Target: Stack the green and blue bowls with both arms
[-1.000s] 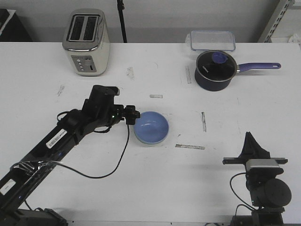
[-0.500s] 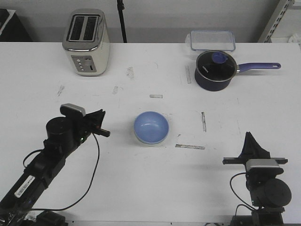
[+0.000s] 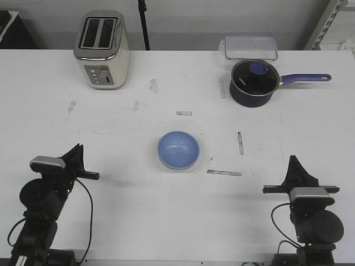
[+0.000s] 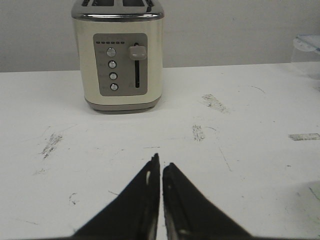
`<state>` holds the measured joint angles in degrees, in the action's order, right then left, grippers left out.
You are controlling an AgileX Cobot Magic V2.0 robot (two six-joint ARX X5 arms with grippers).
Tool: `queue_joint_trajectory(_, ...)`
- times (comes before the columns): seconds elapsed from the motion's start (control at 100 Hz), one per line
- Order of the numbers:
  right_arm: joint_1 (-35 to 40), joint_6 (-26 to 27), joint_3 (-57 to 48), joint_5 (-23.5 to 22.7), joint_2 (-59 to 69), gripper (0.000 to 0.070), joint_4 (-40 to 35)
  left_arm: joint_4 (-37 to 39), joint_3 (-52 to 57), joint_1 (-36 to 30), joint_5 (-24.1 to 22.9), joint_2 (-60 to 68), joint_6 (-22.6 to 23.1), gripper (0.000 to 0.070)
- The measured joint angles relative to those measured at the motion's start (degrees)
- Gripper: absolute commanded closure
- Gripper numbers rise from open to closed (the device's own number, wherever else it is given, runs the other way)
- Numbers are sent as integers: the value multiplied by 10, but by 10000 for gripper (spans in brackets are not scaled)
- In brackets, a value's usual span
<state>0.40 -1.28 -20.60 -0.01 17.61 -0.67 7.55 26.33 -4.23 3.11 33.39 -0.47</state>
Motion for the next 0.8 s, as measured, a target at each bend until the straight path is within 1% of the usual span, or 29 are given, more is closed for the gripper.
queue_joint_trajectory(0.1,0,0,0,0,0,694,0,-3,-15,0,0,-46,2,698)
queue_joint_trajectory(0.25,0,0,0,0,0,694,0,-38,-16,0,1,-101,2,698)
queue_joint_trajectory(0.72,0,0,0,0,0,694,0,-42,-16,0,0,-163,6,698)
queue_joint_trajectory(0.8,0,0,0,0,0,694,0,-40,-17,0,-7,-163,6,698)
